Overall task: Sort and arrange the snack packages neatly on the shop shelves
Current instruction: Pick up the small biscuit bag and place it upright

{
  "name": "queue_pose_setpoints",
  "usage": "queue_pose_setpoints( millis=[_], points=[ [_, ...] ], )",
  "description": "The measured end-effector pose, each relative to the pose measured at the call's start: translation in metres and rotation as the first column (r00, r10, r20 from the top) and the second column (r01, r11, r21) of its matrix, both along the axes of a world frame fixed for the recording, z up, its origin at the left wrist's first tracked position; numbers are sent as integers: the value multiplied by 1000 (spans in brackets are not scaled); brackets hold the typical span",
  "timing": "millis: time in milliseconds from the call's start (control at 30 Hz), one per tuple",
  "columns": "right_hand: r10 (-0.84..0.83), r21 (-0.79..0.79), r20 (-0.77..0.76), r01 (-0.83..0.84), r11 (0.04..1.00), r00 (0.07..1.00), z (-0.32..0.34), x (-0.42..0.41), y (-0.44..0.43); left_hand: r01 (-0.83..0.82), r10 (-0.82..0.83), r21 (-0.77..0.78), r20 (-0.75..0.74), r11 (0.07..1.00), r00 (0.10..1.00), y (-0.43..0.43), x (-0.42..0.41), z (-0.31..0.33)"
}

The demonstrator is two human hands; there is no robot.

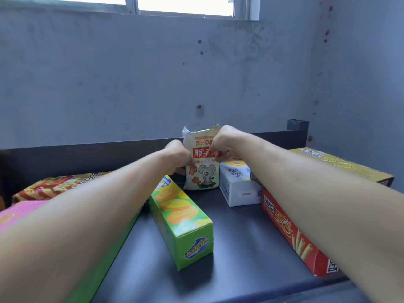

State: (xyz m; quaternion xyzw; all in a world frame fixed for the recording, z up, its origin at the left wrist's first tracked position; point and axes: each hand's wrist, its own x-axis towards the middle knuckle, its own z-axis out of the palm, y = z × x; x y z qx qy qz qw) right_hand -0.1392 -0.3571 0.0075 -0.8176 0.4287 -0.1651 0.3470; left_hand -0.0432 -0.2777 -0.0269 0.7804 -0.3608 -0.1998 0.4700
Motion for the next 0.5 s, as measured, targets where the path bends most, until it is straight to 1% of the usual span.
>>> queue_pose_setpoints(
  millis=[167,267,333,400,433,500],
  points=[
    [-4,-13,15,4,1000,1000,0,0,0,-6,4,-50,-47,999,999,8,-2,3],
    [22,-31,-1,-22,999,1000,4,-4,3,-35,34,-30,-28,999,999,11,-8,2],
    [24,-75,1,-24,997,1000,10,-13,5,-54,54,1,14,999,998,13,-11,4],
    [25,-113,39,-20,993,999,18,-27,5,-99,95,28,111,995,989,18,-16,10],
    [24,-124,62,-16,992,998,22,-35,5,-129,124,22,166,991,978,20,-18,15],
    [11,-136,102,2,991,995,28,-51,5,-179,182,-33,219,983,959,24,-24,23]
  ],
)
